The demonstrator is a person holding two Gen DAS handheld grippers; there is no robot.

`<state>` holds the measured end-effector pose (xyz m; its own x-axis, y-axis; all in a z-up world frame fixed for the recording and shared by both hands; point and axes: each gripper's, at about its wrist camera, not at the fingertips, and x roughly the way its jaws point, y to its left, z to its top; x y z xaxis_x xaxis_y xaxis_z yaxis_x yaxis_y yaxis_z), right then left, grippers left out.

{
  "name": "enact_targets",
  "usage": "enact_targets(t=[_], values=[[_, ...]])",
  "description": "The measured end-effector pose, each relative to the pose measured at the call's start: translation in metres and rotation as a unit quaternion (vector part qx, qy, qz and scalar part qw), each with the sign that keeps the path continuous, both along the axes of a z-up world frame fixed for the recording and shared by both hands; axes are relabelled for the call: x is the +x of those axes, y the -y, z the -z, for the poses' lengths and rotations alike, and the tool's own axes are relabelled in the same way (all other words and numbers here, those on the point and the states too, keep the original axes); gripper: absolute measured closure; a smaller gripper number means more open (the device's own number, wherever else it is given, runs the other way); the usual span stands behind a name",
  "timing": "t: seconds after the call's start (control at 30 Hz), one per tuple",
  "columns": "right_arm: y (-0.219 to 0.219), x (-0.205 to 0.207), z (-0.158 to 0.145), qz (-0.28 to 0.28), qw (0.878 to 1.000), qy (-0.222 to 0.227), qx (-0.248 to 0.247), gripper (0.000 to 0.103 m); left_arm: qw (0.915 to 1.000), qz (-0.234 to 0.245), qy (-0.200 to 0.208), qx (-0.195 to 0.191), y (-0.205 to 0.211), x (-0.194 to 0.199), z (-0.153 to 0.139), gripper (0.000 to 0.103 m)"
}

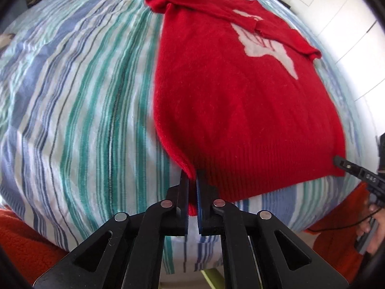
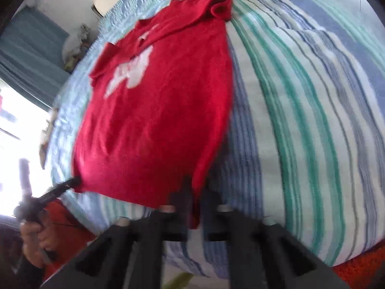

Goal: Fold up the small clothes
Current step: 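Grasp the sweater hem with the left gripper while the right gripper grasps the hem too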

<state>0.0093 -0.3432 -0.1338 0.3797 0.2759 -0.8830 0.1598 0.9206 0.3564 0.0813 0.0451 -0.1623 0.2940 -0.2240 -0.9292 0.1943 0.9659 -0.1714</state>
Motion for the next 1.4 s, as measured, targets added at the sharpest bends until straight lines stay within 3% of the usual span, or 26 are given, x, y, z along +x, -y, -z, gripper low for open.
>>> enact_targets(t=[0.17,0.37,0.53,0.93,1.4], values=[[0.012,-0.009,0.000,0.046,0.998,-0.015,-0.032,0.100,0.9996,-0.023,0.007,0.015,-0.009,-0.011,0.000,0.101],[0.007,-0.009,0.002,0.039,0.997,-0.019,-0.071,0.101,0.9993,-0.024,0.007,0.027,-0.010,-0.006,0.007,0.101],[0.015,-0.007,0.015,0.055,0.998,-0.014,-0.036,0.103,0.9993,-0.027,0.007,0.025,-0.008,-0.007,0.014,0.101],[0.021,-0.021,0.009,0.064,0.998,0.002,-0.018,0.102,0.9980,-0.007,0.028,0.056,0.013,-0.009,0.015,0.100],[0.010,-0.024,0.000,0.052,0.997,0.006,-0.064,0.099,0.9955,0.006,0.045,0.083,0.032,-0.019,0.016,0.098]])
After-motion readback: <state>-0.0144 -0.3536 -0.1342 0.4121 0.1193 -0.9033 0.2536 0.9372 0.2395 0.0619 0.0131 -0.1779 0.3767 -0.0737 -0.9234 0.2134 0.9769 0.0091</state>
